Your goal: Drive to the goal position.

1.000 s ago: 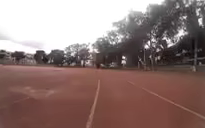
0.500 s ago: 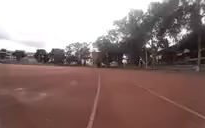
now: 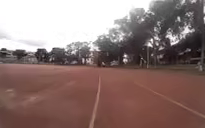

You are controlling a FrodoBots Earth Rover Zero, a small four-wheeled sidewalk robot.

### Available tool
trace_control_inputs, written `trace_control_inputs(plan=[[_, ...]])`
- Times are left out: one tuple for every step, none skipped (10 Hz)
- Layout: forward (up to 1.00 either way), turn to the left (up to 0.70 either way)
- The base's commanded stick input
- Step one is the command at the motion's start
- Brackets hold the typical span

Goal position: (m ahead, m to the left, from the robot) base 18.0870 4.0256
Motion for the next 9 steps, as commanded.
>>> trace_control_inputs(plan=[[0.70,0.00],[0.70,0.00],[0.70,0.00],[0.70,0.00],[0.70,0.00],[0.70,0.00],[0.70,0.00],[0.70,0.00],[0.70,0.00]])
